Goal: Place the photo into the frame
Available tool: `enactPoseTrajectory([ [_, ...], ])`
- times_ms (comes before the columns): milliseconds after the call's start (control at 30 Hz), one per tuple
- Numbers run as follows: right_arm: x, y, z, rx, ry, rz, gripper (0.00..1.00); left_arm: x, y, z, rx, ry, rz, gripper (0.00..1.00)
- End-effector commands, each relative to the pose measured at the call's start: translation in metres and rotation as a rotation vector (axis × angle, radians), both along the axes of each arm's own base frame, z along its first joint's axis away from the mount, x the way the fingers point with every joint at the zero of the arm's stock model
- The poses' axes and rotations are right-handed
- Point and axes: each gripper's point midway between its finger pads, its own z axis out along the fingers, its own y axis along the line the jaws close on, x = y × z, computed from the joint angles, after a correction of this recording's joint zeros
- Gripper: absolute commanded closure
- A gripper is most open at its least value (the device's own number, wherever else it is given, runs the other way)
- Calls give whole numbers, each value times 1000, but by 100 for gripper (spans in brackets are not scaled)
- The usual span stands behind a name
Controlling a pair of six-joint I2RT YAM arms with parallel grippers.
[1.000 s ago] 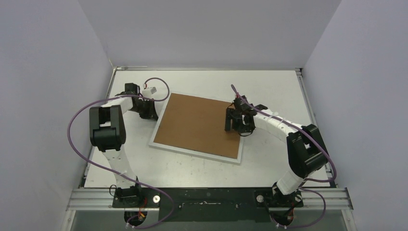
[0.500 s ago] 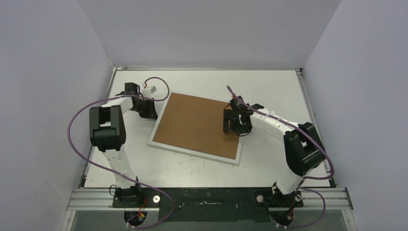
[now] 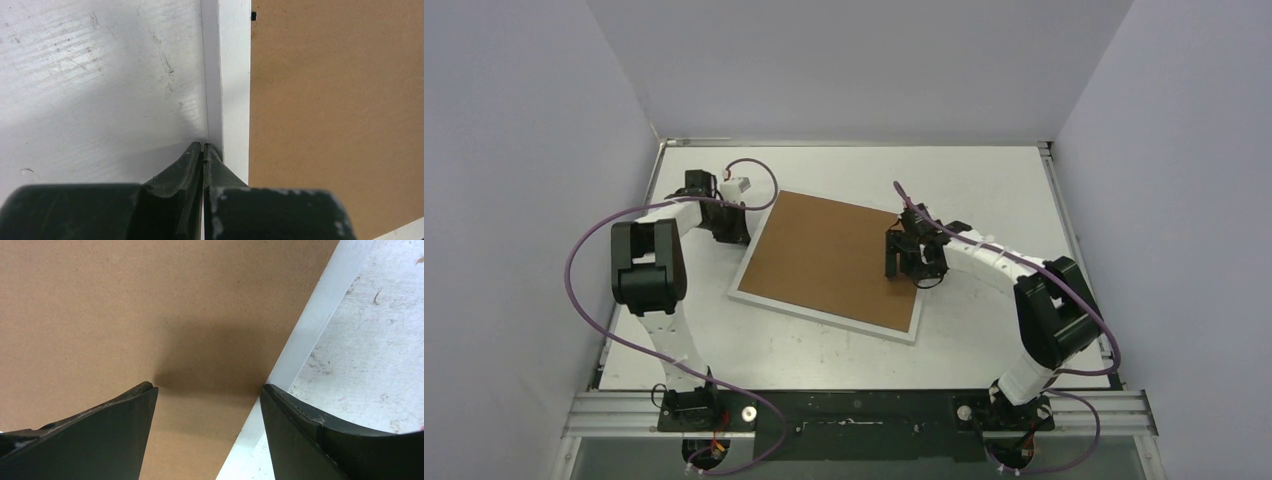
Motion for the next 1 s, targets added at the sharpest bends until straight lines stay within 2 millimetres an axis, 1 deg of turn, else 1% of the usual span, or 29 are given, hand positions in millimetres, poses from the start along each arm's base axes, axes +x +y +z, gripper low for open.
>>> enactPoseTrajectory([
  [0, 24, 95, 66, 414, -196, 134, 26, -29, -54, 3, -123, 81, -117, 100],
  [67, 25, 96, 73, 433, -215, 134, 26, -30, -56, 2, -123, 85, -120, 100],
  [133, 25, 97, 76, 437, -223, 136, 26, -31, -56, 1, -122, 85, -122, 100],
  [267, 23, 98, 72, 449, -212, 139, 25, -32, -58, 0, -124, 89, -125, 100],
  [333, 21, 100, 73, 468, -209, 137, 25, -31, -57, 0, -122, 87, -127, 100],
  [400, 22, 103, 82, 484, -222, 139, 26, -32, -57, 1, -118, 86, -129, 100],
  [500, 26, 104, 103, 497, -258, 140, 26, -32, -56, 0, -115, 87, -131, 100],
  [567, 26, 102, 108, 488, -268, 140, 25, -32, -56, 0, -116, 88, -131, 100],
  [600, 26, 102, 107, 484, -266, 143, 25, -32, -57, 0, -117, 87, -132, 100],
  [700, 22, 103, 94, 482, -227, 140, 25, -32, -57, 0, -120, 87, -131, 100],
  [800, 19, 109, 90, 498, -216, 144, 26, -33, -57, 1, -120, 88, -131, 100],
  [967, 17, 111, 77, 480, -196, 152, 26, -34, -57, 0, -119, 90, -136, 100],
])
